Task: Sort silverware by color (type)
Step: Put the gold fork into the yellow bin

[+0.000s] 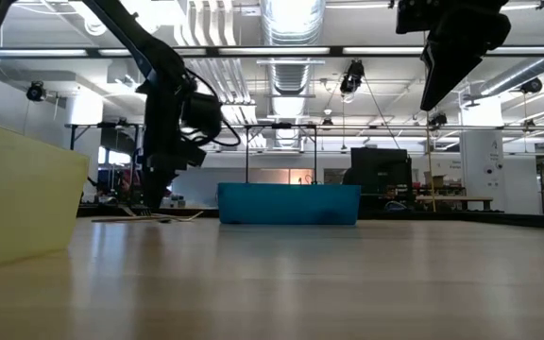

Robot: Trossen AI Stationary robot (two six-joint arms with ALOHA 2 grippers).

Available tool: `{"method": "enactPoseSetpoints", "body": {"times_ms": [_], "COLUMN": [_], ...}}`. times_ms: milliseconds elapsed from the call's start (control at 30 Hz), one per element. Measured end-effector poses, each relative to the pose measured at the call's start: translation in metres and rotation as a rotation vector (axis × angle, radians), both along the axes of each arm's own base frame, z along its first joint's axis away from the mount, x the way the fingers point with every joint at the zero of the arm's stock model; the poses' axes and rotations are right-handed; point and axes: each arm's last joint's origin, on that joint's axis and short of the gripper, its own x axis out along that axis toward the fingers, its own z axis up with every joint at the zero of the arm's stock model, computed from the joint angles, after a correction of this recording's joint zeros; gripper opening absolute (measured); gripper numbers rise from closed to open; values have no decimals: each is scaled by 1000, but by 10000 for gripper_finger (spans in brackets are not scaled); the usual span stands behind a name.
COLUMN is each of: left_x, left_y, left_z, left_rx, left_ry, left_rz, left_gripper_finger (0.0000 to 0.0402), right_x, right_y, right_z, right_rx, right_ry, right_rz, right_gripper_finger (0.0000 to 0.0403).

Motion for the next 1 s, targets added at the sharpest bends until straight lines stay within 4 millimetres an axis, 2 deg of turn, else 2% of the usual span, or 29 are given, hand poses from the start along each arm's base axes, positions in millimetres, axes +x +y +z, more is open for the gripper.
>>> {"method": "enactPoseSetpoints", "body": {"times_ms": [467, 567, 733, 1000], "left_x": [-1, -1, -1, -4], "left_y": [12, 11, 11, 10], "left_z": [-29, -30, -30, -23], "left_rx": [-70, -97, -115, -111], "left_ry": [63, 48, 39, 26], "left_rz": [26, 29, 50, 145], "left_gripper_finger": [114, 90, 12, 2], "right_x": [0, 0, 0, 0], "right_y": [0, 0, 0, 0], "right_z": [0, 0, 0, 0], "right_rx": [19, 19, 19, 19], "right_ry": [-17, -17, -17, -17], "right_rz": [-46, -46, -46, -46], "right_gripper_finger": [79, 79, 79, 79]}}
